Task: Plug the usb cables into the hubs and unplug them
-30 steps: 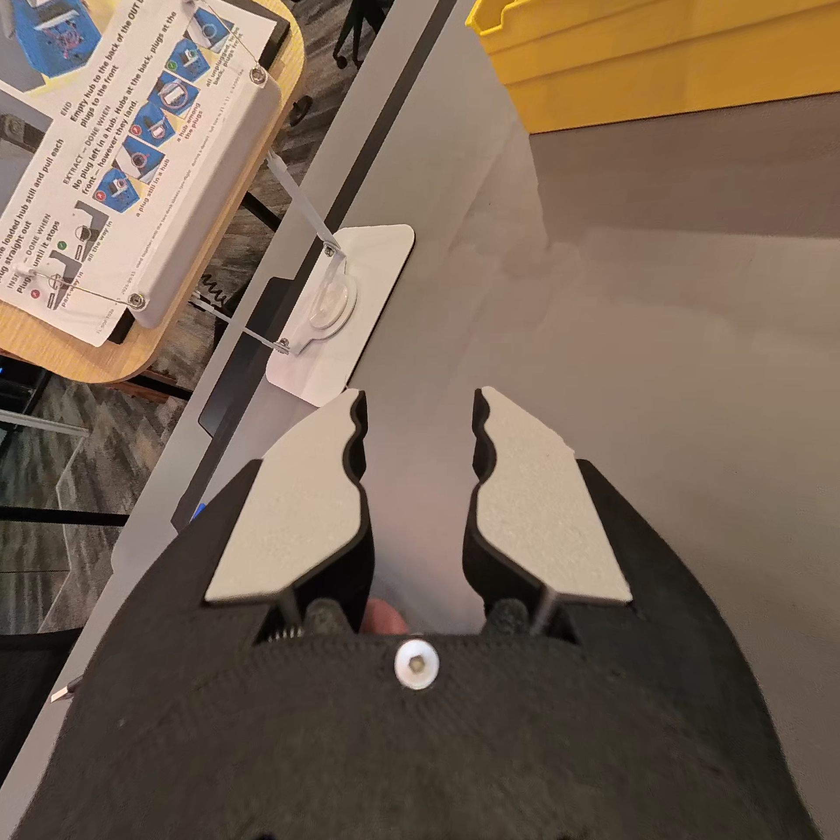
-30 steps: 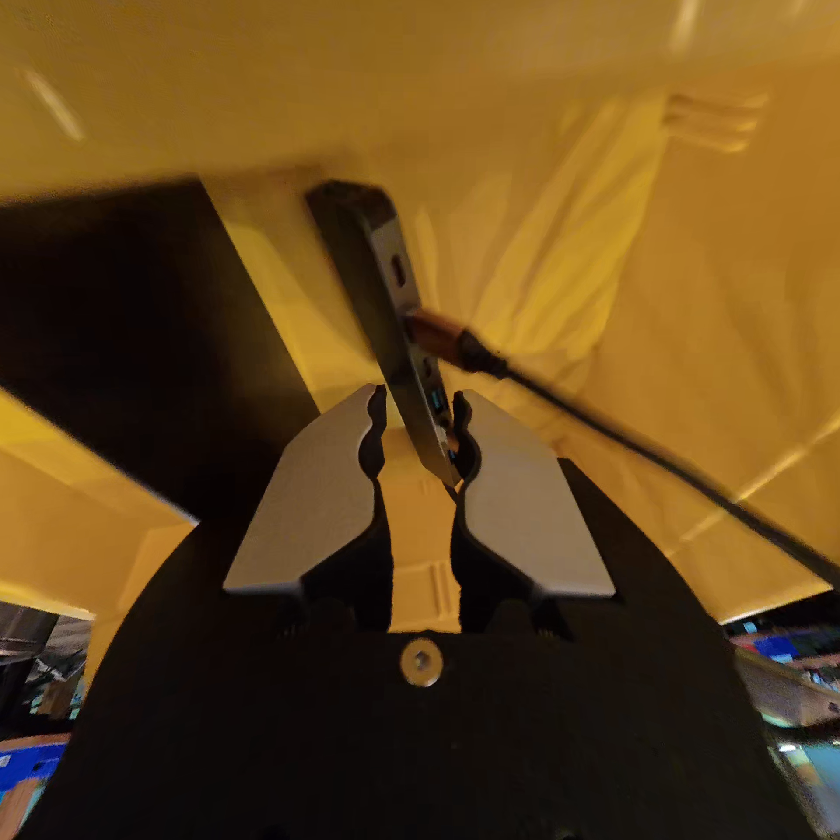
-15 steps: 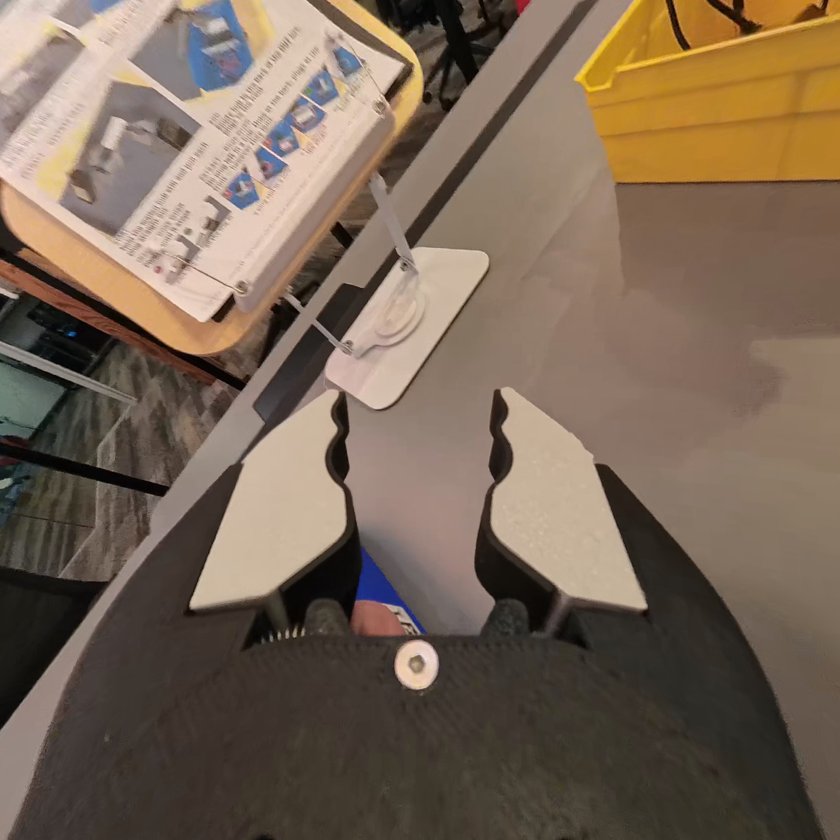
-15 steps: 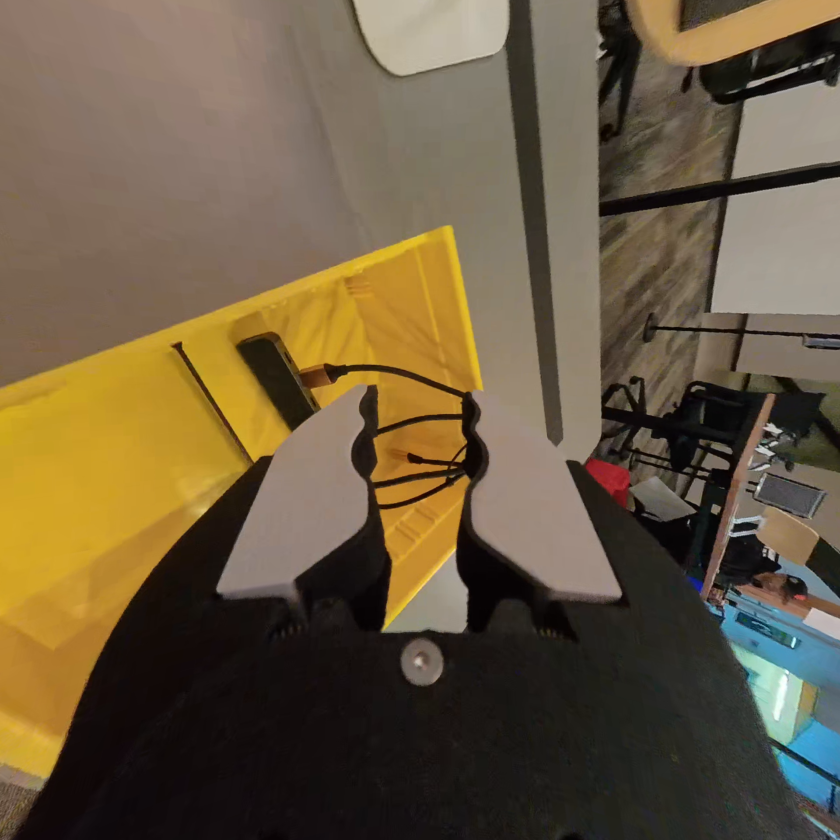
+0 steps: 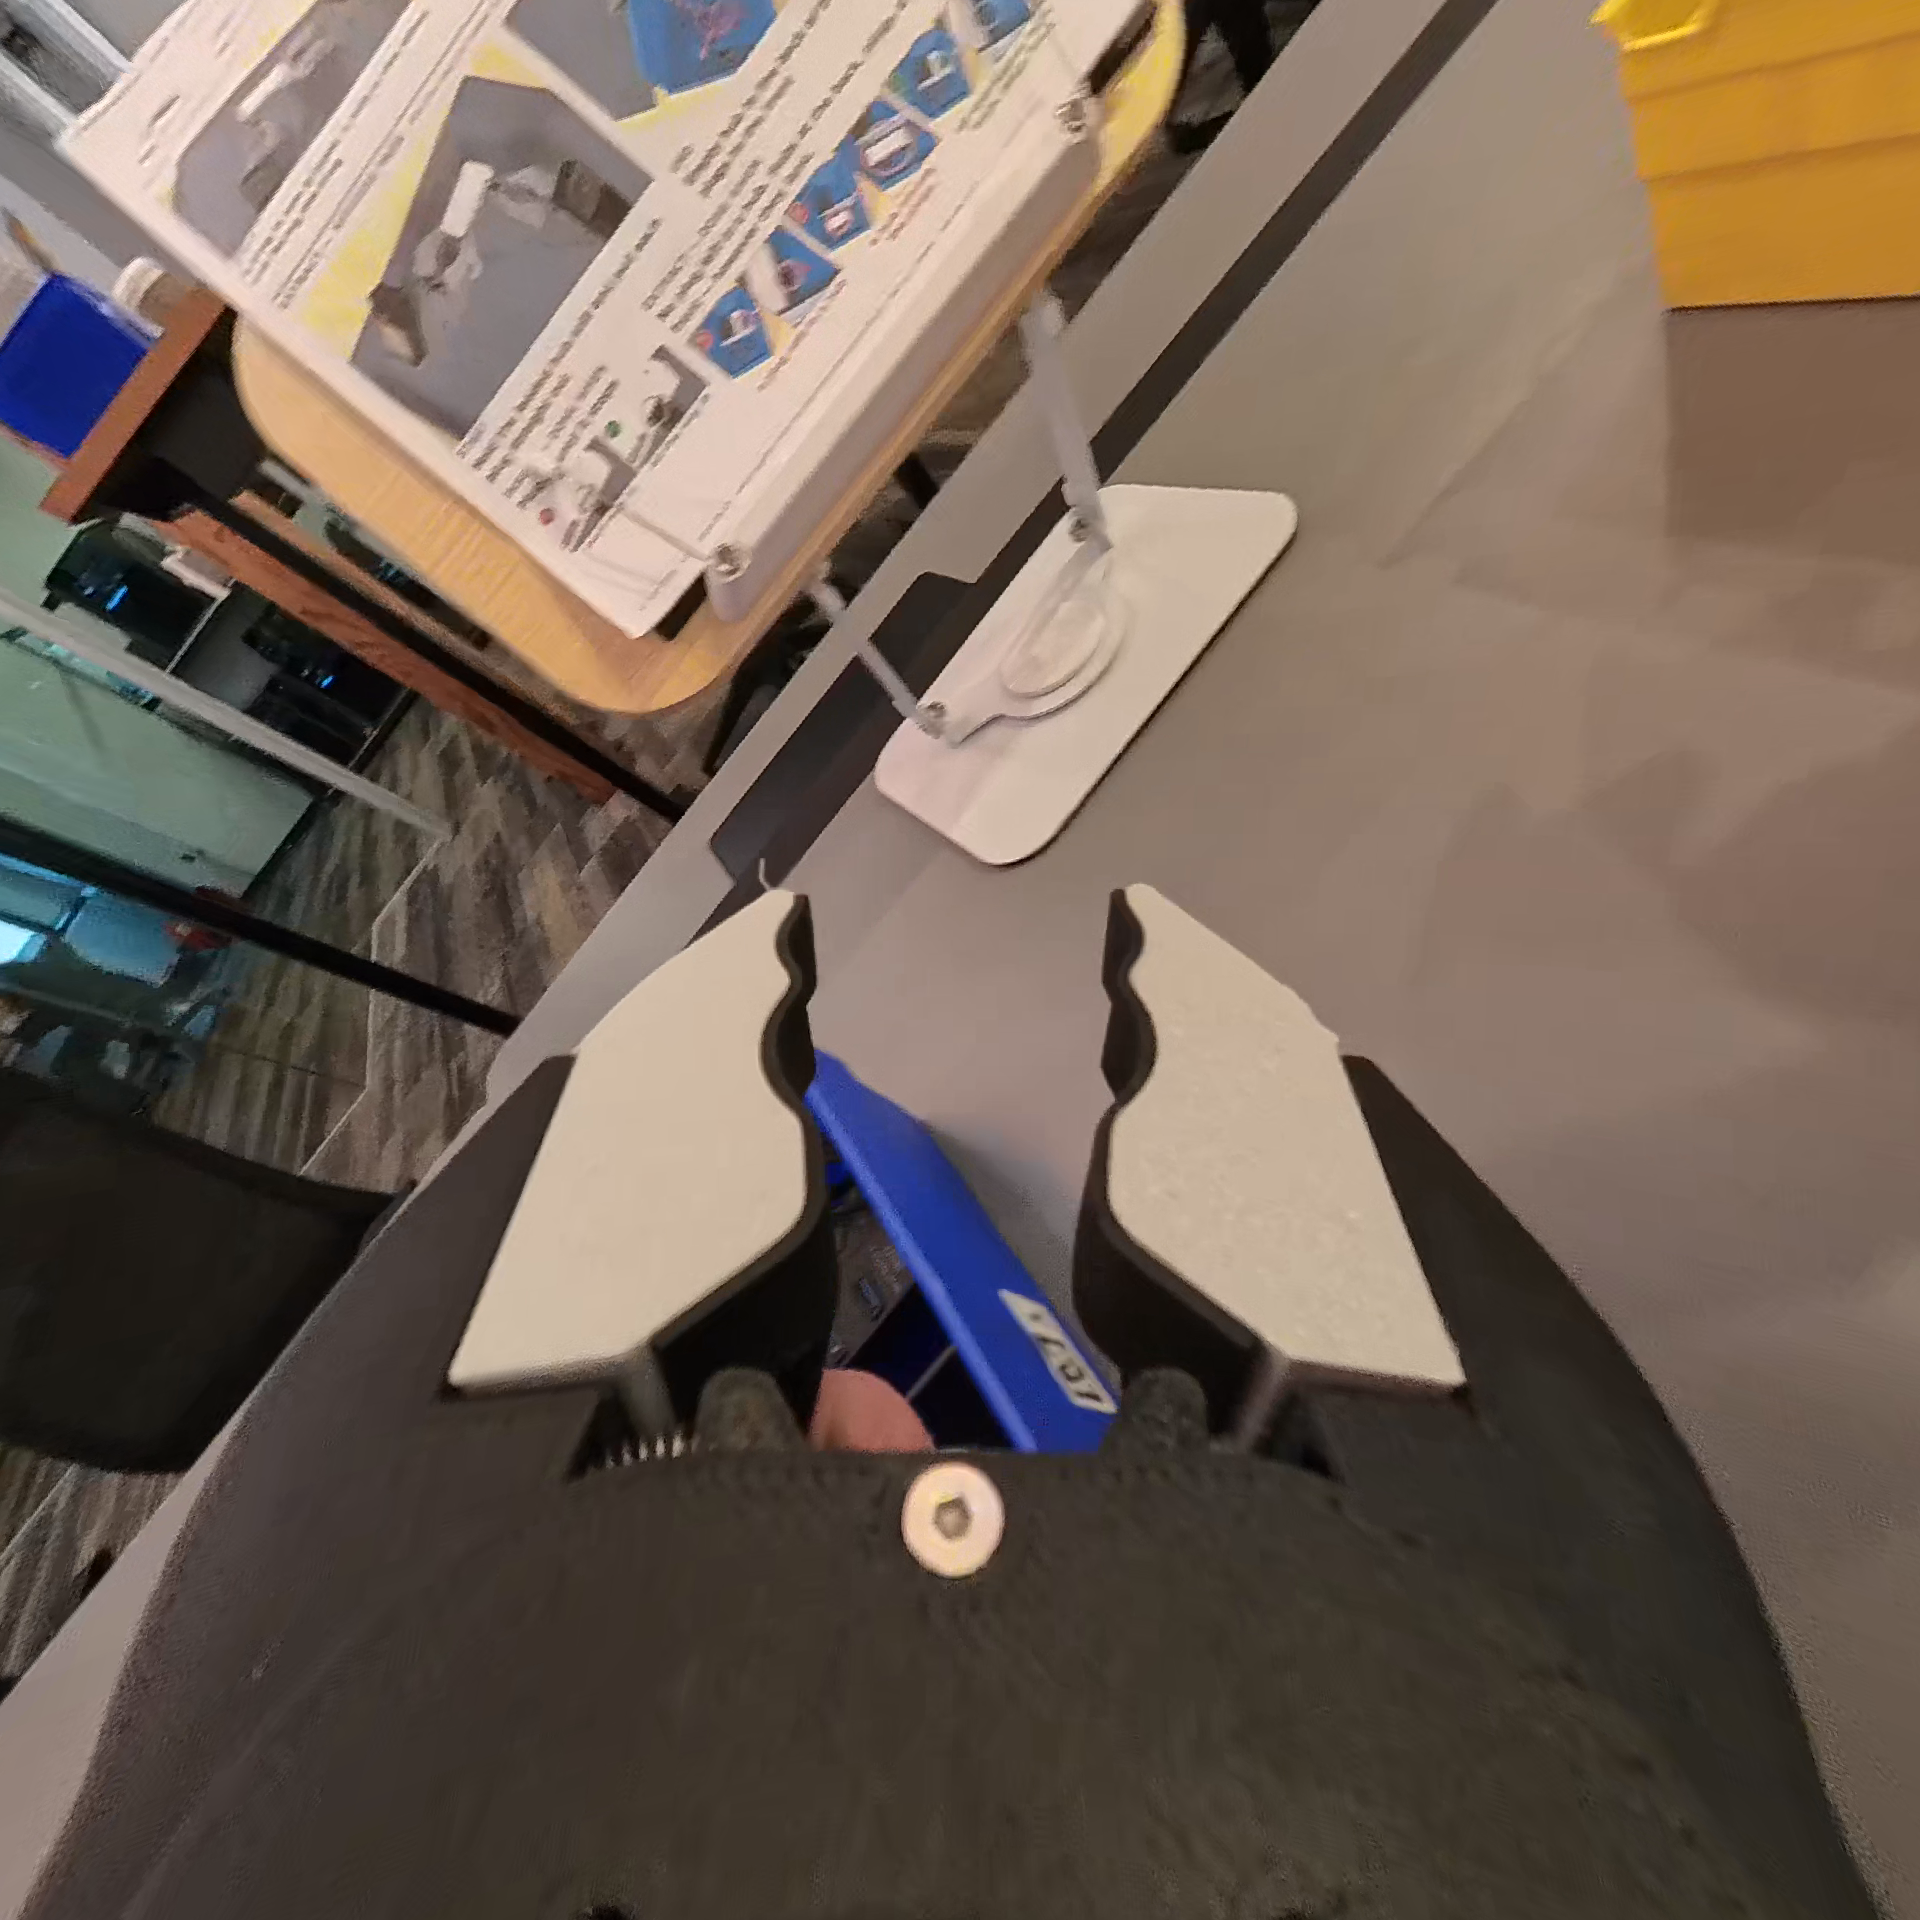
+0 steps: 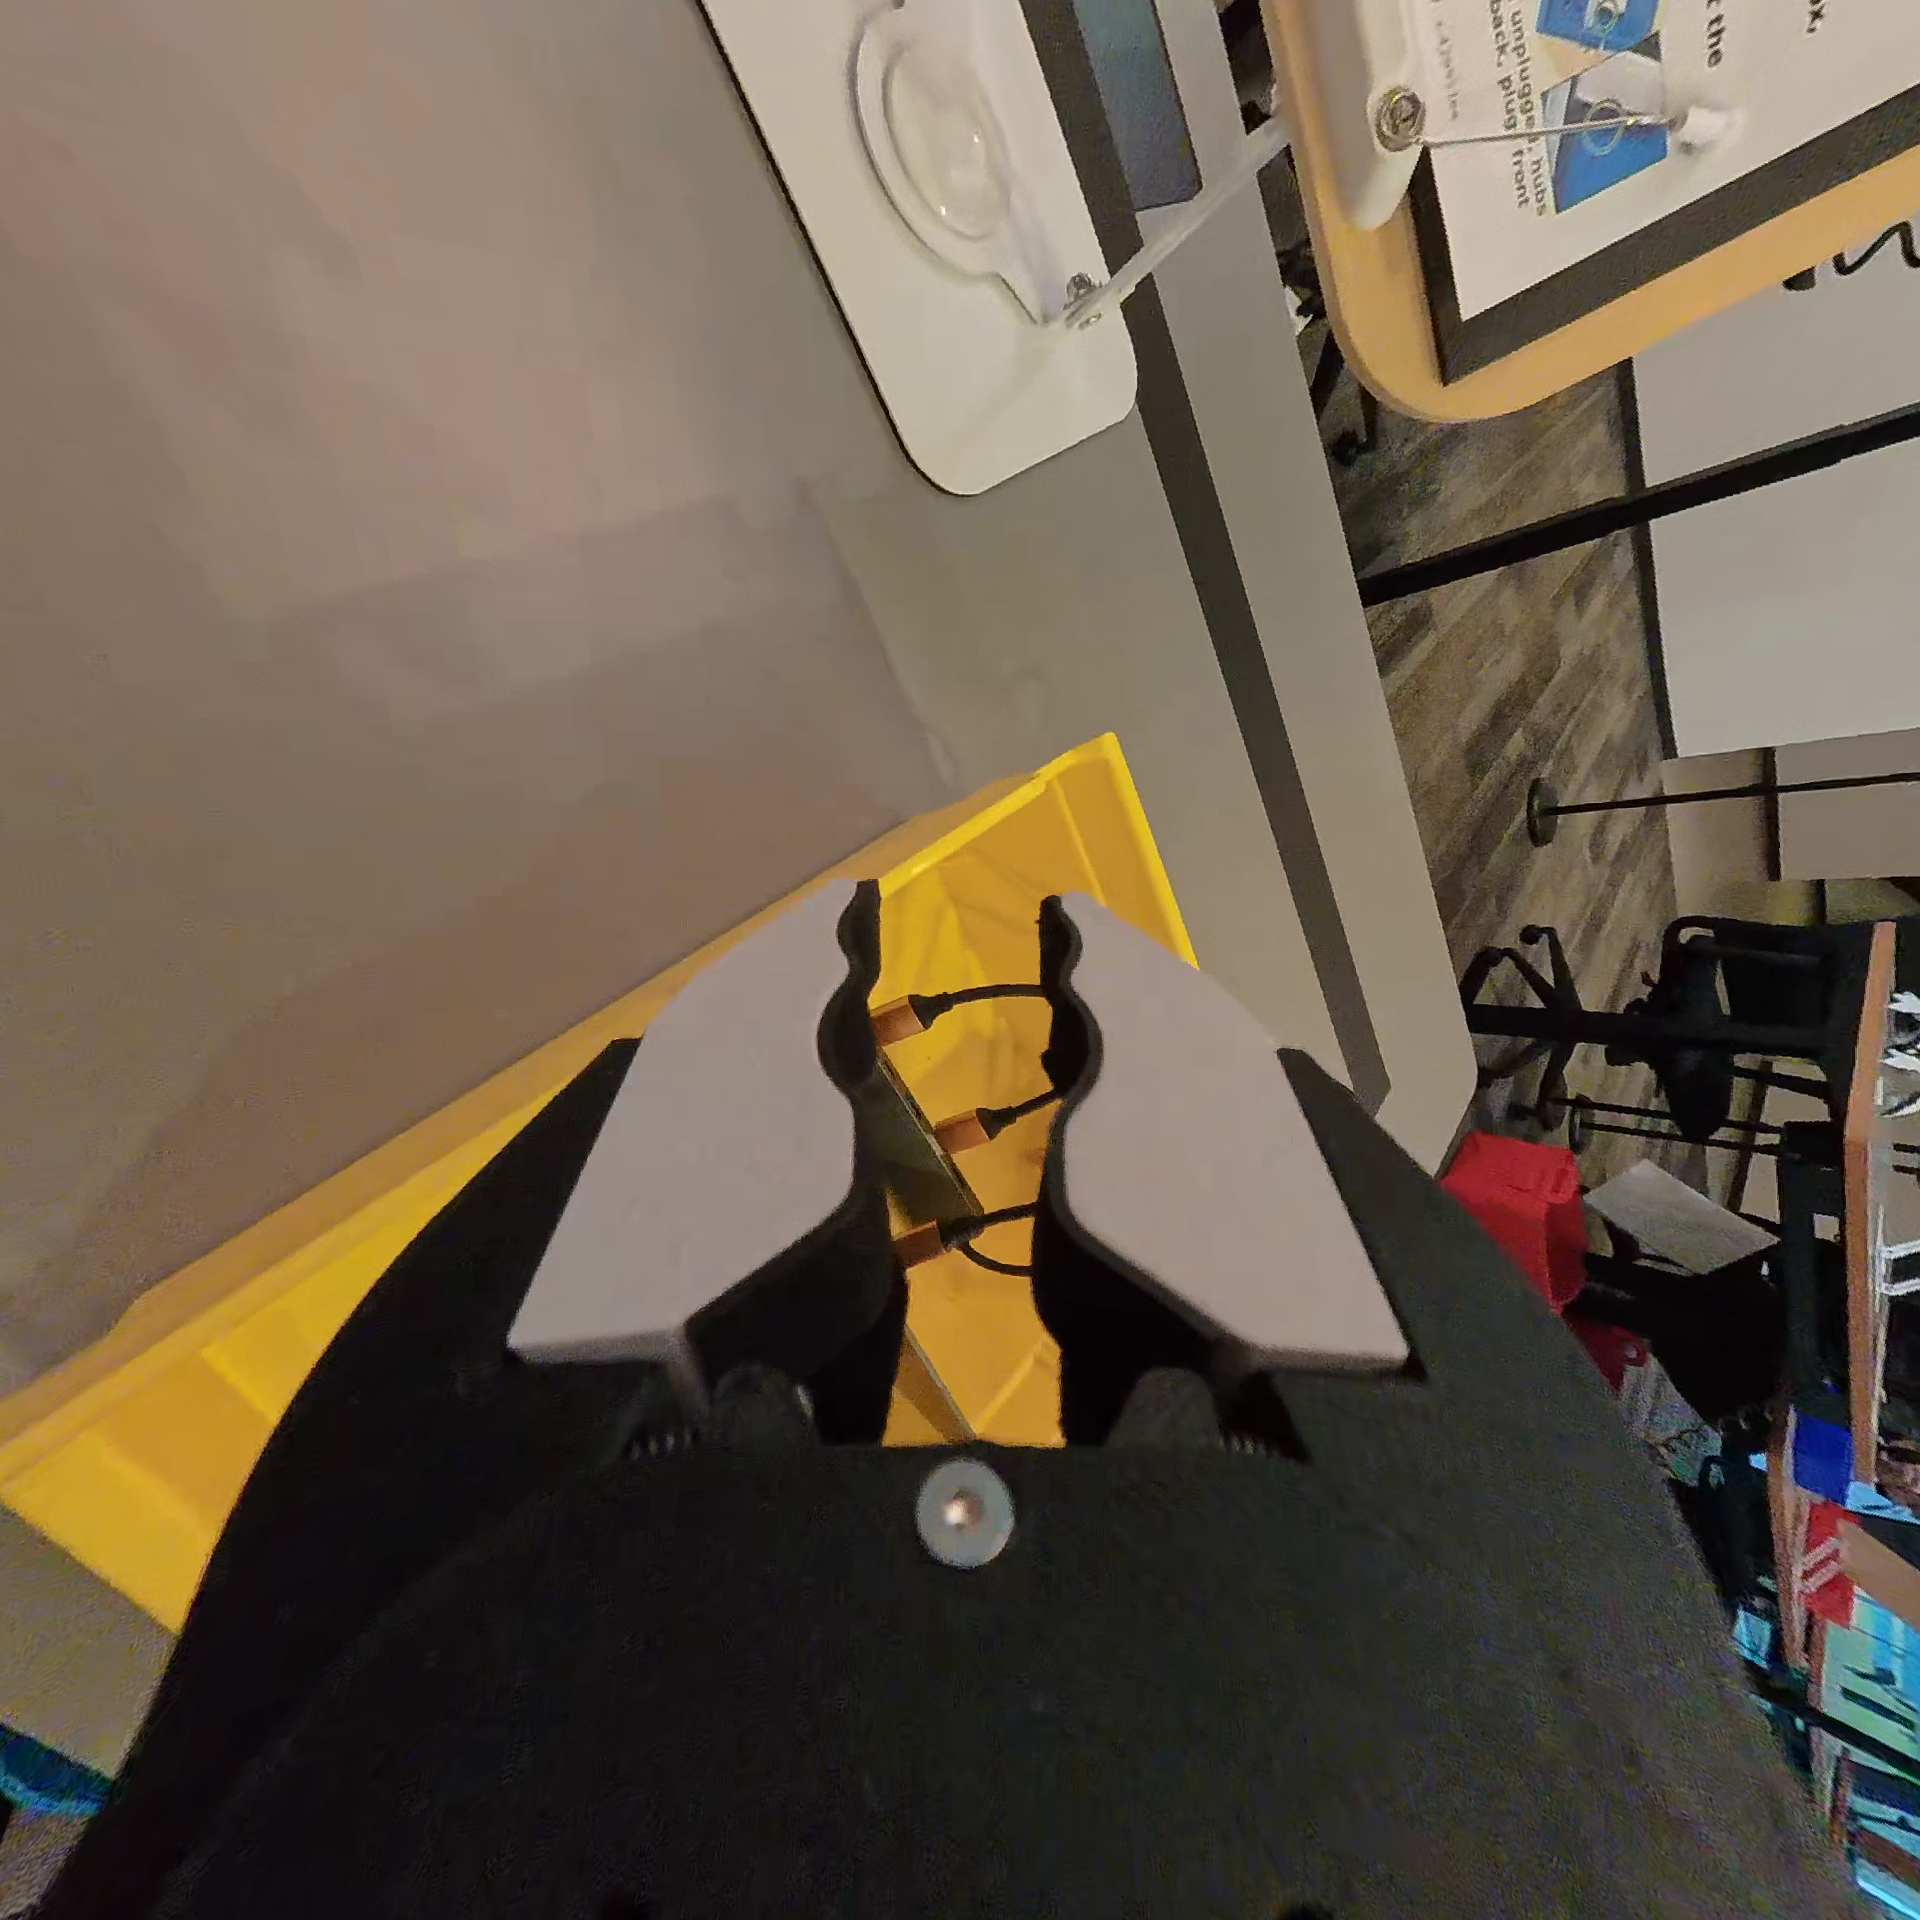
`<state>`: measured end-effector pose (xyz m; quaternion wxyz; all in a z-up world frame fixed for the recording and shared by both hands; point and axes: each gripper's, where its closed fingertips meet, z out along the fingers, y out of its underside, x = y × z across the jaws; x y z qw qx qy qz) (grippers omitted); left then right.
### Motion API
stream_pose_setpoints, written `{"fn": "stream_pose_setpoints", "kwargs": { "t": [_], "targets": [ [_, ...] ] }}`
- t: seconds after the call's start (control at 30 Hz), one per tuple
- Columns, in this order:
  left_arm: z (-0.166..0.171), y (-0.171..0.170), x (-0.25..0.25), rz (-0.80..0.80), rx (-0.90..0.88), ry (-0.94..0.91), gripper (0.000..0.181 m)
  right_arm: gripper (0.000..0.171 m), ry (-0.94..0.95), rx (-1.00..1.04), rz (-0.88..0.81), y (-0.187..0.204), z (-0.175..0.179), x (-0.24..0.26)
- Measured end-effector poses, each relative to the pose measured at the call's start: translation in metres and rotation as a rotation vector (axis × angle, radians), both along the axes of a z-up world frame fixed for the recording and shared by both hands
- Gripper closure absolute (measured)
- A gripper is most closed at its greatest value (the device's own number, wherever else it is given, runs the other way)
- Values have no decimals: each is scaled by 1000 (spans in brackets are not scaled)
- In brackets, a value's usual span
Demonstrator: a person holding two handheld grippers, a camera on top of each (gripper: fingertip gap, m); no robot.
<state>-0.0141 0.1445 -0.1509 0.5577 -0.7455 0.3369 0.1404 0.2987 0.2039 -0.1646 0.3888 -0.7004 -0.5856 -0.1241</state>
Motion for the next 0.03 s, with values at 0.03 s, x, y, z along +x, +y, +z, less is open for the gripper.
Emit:
{"fn": "stream_pose_setpoints", "kwargs": {
  "t": [0.03],
  "targets": [
    [3, 2, -10, 24, 8, -3, 129, 144, 17, -3, -3, -3, 0, -2]
  ]
}}
